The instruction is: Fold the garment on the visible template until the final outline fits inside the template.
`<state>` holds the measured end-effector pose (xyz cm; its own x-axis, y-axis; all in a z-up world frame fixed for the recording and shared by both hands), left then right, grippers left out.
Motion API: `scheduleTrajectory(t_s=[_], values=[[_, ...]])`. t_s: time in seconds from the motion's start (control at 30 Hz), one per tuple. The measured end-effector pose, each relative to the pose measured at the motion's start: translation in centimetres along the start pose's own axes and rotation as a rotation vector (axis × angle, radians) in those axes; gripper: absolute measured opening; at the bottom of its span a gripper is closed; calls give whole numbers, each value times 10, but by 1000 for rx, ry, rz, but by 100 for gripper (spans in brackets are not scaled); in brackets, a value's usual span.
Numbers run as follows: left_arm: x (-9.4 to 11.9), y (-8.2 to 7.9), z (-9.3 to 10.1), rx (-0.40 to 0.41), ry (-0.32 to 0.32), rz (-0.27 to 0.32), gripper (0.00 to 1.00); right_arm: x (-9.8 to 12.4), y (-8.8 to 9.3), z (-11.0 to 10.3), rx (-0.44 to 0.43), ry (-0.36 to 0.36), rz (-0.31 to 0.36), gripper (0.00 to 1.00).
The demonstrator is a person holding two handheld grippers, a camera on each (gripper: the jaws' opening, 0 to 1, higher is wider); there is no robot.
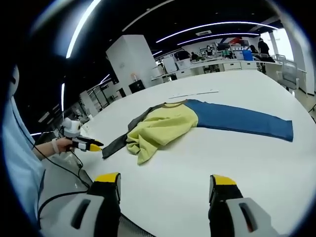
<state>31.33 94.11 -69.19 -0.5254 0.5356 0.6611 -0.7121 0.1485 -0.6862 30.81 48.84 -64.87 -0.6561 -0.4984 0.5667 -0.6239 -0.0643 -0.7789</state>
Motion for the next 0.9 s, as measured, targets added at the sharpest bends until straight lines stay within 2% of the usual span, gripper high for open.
scheduleTrajectory(t_s=[0.13, 0.3, 0.57, 0.6, 0.67, 0.83, 0.9], values=[[-2, 4, -1, -30, -16, -33, 34, 0, 0, 1, 1, 2, -2, 73], [-3, 7, -4, -18, -26, -37, 23, 1, 2, 1, -5, 5, -3, 73], [-3, 5, -10, -17, -58, -48, 11, 1, 5, 1, -12, 7, -5, 73], [-3, 5, -11, -70, -60, -73, 10, 1, 4, 0, -12, 5, -4, 73], [-4, 4, -10, -112, -67, -88, 8, 0, 5, -1, -11, 4, -4, 73], [-5, 5, -8, -101, -48, -84, 4, -1, 4, -3, -10, 1, -3, 73], [-6, 6, -6, -62, -27, -73, 1, -1, 4, -4, -10, 1, -3, 73]])
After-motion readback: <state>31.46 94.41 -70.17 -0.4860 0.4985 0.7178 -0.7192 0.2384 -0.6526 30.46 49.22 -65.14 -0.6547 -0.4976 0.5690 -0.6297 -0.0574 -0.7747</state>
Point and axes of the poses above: the point that each gripper's makers call its tool centre point, and the gripper's own axes: x roughly backward along the fingers, z roughly to its right, y roughly out of its underside, the point moved 9 cm from there along x, roughly backward along the fingers, and after that the axes turned 10 degrees about y, right-handed, at the moved point
